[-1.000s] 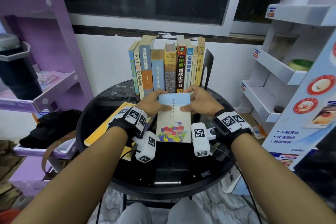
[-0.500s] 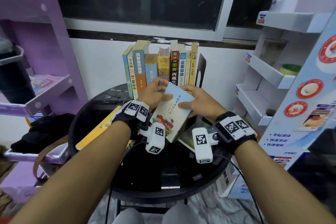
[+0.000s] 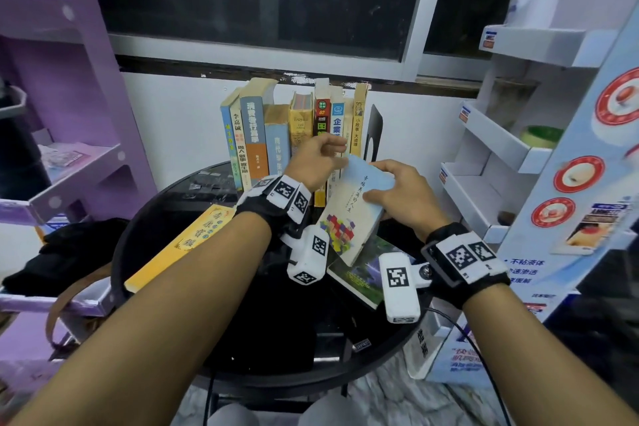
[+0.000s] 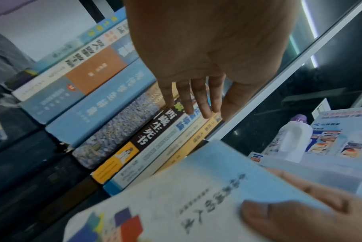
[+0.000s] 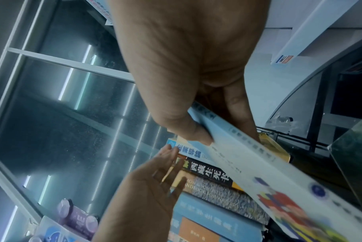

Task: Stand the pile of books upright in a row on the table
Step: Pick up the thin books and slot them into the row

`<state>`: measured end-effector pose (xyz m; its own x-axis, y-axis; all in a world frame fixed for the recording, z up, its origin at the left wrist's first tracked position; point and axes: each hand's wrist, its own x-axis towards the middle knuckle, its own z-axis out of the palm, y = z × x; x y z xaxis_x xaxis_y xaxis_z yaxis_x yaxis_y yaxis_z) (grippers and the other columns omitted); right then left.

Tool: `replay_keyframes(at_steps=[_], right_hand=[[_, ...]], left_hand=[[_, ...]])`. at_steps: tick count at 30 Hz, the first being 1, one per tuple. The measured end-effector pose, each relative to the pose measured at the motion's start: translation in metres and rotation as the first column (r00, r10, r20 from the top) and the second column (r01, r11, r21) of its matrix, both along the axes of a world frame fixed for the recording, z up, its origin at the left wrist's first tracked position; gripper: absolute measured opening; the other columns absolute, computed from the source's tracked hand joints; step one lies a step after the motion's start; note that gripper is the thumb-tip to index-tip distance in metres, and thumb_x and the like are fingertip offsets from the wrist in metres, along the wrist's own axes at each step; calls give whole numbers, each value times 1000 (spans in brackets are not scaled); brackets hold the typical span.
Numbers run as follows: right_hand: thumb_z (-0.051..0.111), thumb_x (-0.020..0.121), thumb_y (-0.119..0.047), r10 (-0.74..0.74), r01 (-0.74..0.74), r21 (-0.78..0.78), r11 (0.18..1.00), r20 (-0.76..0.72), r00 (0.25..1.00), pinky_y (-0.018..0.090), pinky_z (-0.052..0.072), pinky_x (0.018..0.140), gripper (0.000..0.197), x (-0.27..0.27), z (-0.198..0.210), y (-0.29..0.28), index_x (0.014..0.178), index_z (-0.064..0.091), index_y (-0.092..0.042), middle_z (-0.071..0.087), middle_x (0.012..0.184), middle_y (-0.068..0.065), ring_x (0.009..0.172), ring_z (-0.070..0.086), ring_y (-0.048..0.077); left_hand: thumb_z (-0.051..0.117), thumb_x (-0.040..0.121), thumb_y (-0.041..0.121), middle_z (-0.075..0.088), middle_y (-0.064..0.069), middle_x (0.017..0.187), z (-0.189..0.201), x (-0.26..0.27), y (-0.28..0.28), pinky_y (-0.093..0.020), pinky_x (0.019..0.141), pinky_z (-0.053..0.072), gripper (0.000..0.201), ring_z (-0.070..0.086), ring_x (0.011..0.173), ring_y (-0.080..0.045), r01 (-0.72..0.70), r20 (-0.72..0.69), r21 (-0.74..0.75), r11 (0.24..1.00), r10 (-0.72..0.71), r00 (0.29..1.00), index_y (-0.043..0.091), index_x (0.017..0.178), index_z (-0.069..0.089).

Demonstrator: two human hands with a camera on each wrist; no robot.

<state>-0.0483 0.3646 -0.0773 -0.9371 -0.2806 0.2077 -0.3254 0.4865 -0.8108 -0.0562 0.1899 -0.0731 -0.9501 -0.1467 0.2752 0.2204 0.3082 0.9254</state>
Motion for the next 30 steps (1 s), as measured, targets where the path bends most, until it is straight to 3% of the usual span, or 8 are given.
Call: replay_keyframes(at_steps=[4,6,10,14,18,23,26,30], right_hand=[[69,83,-8,-65,67,54,996,-36,997,40,61,76,30,-9,-2,10,104,57,-26,68,108,6,96,68,24],[68,83,-8,-85,89,69,994,-59,995,44,59,81,29,-14,-1,14,103,56,-26,68,110,9,98,67,25],[68,83,-9,-129,140,96,986,-105,986,43,58,82,28,-26,5,19,106,60,-21,69,111,10,99,66,26],[66,84,-11,-138,168,177,970,-168,976,28,51,77,34,-38,10,19,117,63,-18,68,111,8,98,63,22],[62,87,-11,-126,168,230,959,-186,974,27,50,75,34,-51,10,12,120,59,-19,67,113,11,101,63,26],[58,90,-13,-132,195,296,935,-222,966,30,52,74,38,-64,5,1,128,54,-19,65,113,13,102,63,31],[58,91,-14,-144,218,298,929,-251,957,40,57,83,39,-72,-2,-6,130,51,-17,63,114,16,102,63,34],[58,92,-14,-149,222,275,935,-265,953,40,57,82,37,-79,-8,-13,129,51,-15,63,112,17,99,63,34]], left_hand=[[63,89,10,62,4,123,18,-10,2,-32,103,45,36,56,116,-11,-140,-133,-50,989,132,982,18,124,58],[62,90,12,61,3,125,29,-15,3,-32,101,46,36,56,116,-11,-203,-204,-79,976,184,962,17,126,57],[63,89,23,59,2,126,42,-28,4,-34,99,46,39,54,116,-14,-334,-334,-249,909,243,911,20,127,57],[62,85,38,56,3,132,48,-47,4,-36,105,33,47,47,124,-18,-414,-427,-511,753,196,883,24,129,56],[58,83,49,48,2,142,54,-67,5,-43,112,26,60,39,133,-21,-372,-370,-722,584,130,920,26,137,48],[54,81,59,35,2,153,61,-87,-2,-50,117,16,71,25,143,-22,-280,-272,-867,412,79,959,31,144,39],[57,80,60,30,4,156,62,-92,-6,-52,116,14,72,22,145,-22,-232,-214,-892,387,90,973,34,145,37],[63,78,57,38,5,150,62,-94,-11,-53,115,20,71,29,140,-20,-232,-221,-878,418,76,972,33,141,40]])
